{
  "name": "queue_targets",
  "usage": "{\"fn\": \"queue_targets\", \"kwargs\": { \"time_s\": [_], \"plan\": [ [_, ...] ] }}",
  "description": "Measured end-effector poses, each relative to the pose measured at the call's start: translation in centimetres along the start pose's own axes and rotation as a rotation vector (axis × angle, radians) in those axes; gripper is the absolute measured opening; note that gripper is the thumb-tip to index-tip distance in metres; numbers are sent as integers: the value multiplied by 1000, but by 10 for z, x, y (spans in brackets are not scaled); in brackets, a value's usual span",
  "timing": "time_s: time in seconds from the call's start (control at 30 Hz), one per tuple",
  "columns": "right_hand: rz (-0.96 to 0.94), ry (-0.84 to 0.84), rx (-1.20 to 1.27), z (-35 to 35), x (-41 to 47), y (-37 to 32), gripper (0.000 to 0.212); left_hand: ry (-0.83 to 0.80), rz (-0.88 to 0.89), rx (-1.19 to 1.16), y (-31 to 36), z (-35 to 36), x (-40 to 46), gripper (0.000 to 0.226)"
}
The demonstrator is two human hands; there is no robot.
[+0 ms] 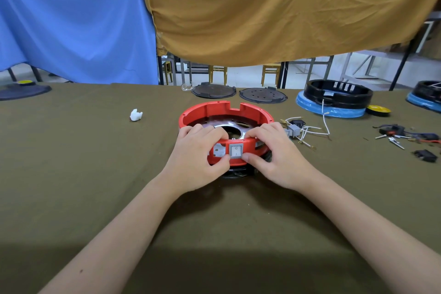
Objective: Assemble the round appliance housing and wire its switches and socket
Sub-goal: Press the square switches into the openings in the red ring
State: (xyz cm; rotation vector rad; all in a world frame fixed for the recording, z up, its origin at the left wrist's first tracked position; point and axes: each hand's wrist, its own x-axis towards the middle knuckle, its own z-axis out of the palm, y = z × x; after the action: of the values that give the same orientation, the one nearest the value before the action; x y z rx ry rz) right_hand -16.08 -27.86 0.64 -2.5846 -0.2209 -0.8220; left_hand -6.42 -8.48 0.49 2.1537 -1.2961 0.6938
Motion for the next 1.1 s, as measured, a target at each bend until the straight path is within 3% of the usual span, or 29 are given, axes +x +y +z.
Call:
{"fn": "queue_targets", "kwargs": {
  "time_s": [0.17, 0.37, 0.5, 0.7, 0.87, 1.1],
  "plan": [
    [17, -4, 89, -2, -4, -1, 28, -8, -12, -96, -2, -1, 0, 20],
    [52, 37, 87, 2, 1, -2, 14, 9, -24, -86, -2, 2, 2, 30],
    [69, 51, 43, 6, 3, -5, 22, -8, -32, -69, 0, 1, 4, 34],
    [40, 30, 42, 4, -3, -5, 29, 24, -20, -85, 1, 0, 1, 24],
    [64, 42, 56, 6, 1, -4, 21, 3, -34, -65, 2, 1, 4, 30],
    [42, 29, 14, 5, -2, -6, 23, 1, -37, -68, 3, 0, 3, 19]
  ]
}}
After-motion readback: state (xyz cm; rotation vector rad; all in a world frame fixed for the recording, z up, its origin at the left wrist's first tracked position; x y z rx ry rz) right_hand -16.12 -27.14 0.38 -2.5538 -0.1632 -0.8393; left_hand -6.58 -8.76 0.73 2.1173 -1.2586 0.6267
